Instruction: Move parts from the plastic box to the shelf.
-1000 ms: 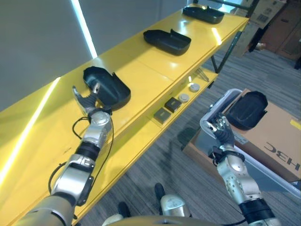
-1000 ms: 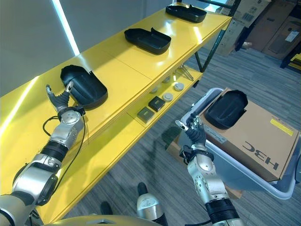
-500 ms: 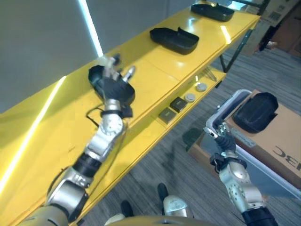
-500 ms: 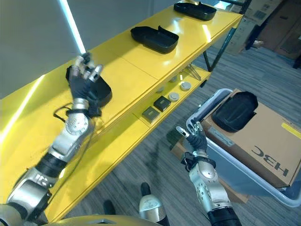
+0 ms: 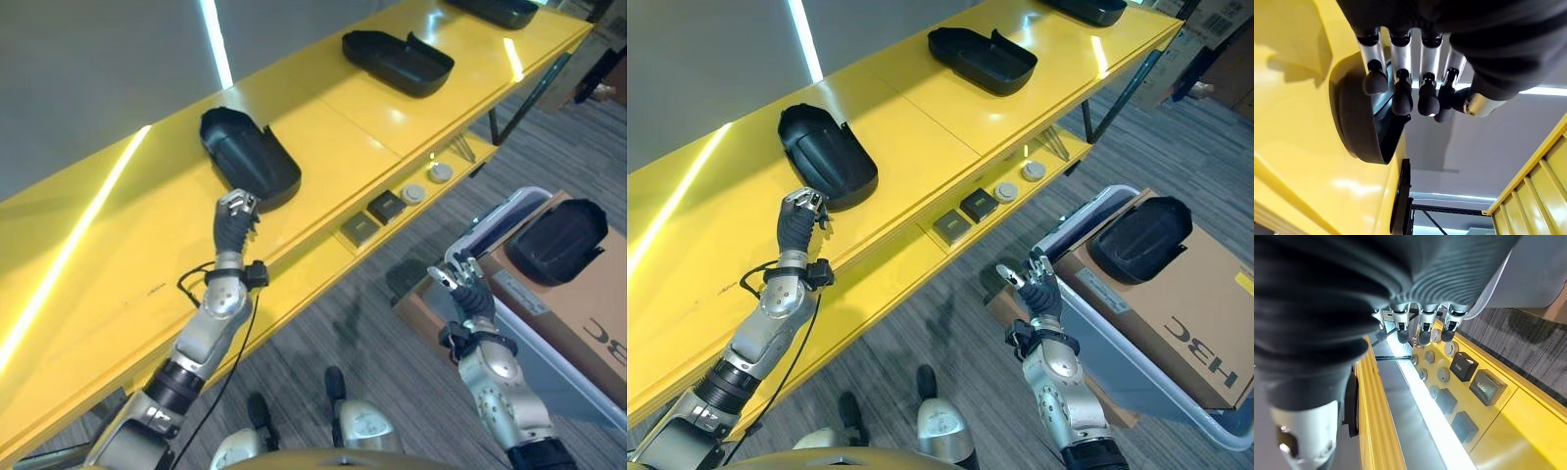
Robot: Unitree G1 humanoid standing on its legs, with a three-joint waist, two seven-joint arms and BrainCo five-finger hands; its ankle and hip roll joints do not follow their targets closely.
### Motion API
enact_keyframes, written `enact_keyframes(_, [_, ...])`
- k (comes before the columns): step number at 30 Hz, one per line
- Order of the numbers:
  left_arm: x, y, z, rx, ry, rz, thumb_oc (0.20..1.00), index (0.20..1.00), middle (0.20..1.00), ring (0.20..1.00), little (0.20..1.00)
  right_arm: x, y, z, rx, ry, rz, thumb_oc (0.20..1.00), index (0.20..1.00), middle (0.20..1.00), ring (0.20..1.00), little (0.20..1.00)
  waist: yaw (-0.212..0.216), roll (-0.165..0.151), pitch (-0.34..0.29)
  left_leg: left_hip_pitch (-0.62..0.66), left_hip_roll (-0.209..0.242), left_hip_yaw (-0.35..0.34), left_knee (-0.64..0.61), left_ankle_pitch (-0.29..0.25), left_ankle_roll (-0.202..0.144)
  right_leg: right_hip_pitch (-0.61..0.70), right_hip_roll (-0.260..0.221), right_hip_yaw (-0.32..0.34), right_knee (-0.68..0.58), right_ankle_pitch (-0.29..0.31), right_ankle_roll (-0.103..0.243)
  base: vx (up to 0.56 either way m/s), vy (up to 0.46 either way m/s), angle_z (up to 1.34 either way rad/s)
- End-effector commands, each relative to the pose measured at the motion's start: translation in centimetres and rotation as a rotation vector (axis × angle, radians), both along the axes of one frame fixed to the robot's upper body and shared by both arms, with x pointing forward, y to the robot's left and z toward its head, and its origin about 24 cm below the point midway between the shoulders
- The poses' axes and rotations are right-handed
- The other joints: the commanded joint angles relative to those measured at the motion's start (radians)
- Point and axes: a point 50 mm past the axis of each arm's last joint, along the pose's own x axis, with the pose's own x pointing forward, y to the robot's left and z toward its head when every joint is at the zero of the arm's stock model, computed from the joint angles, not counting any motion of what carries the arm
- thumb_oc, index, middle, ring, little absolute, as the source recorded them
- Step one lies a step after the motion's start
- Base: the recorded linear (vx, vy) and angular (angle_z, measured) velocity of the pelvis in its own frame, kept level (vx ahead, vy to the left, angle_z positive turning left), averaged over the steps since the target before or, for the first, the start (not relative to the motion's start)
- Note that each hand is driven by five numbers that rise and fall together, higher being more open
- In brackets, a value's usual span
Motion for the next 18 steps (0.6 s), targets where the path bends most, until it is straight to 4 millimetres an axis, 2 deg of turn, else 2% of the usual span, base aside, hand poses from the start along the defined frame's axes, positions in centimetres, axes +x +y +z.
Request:
enact_keyframes(1, [0.5, -0.3, 2.0, -0.002, -0.116, -0.078, 0.2, 0.2, 0.2, 0.2, 0.2, 0.2, 0.1, 2.6, 0.001, -0.142, 0.003, 1.0, 1.0, 1.0, 1.0, 1.0, -0.001, -0.025, -0.031, -0.042, 0.075, 0.045, 0.066, 0.007, -0.028, 0.007, -0.024, -0.027, 0.029, -0.078, 0.057, 0.0, 0.0, 0.0])
enact_keyframes(3, [0.4, -0.7, 2.0, -0.007, -0.115, -0.101, 0.2, 0.2, 0.2, 0.2, 0.2, 0.3, 0.2, 2.7, 0.002, -0.142, 0.005, 1.0, 1.0, 1.0, 1.0, 1.0, -0.001, -0.025, -0.03, -0.042, 0.076, 0.046, 0.066, 0.007, -0.029, 0.007, -0.023, -0.026, 0.029, -0.078, 0.056, 0.0, 0.0, 0.0])
enact_keyframes(8, [0.1, -3.4, 1.8, -0.072, -0.068, -0.223, 0.2, 0.2, 0.2, 0.2, 0.2, 0.4, 0.7, 2.5, 0.003, -0.132, 0.01, 1.0, 1.0, 1.0, 1.0, 1.0, -0.014, -0.027, -0.026, -0.032, 0.083, 0.058, 0.059, 0.011, -0.029, 0.008, -0.018, -0.015, 0.03, -0.075, 0.058, 0.01, -0.014, 0.0])
enact_keyframes(10, [0.1, -3.8, 1.6, -0.075, -0.056, -0.226, 0.2, 0.2, 0.2, 0.2, 0.2, 0.4, 0.8, 2.5, 0.002, -0.131, 0.012, 1.0, 1.0, 1.0, 1.0, 1.0, -0.017, -0.028, -0.027, -0.032, 0.084, 0.059, 0.058, 0.011, -0.029, 0.008, -0.017, -0.012, 0.03, -0.075, 0.058, 0.01, -0.008, -0.02])
enact_keyframes(13, [0.2, -4.6, 1.1, -0.091, -0.026, -0.208, 0.2, 0.2, 0.2, 0.2, 0.2, 0.4, 0.9, 2.3, 0.0, -0.122, 0.012, 1.0, 1.0, 1.0, 1.0, 1.0, -0.027, -0.032, -0.027, -0.03, 0.088, 0.067, 0.061, 0.011, -0.029, 0.007, -0.016, -0.006, 0.035, -0.076, 0.058, 0.03, -0.03, -0.07])
enact_keyframes(18, [1.1, -4.4, 0.7, -0.076, -0.006, -0.103, 0.2, 0.2, 0.2, 0.2, 0.2, 0.3, 1.0, 1.9, -0.006, -0.103, 0.027, 1.0, 1.0, 1.0, 1.0, 1.0, -0.046, -0.035, -0.03, -0.03, 0.096, 0.081, 0.069, 0.014, -0.031, 0.006, -0.016, 0.0, 0.041, -0.077, 0.057, 0.03, -0.015, -0.1])
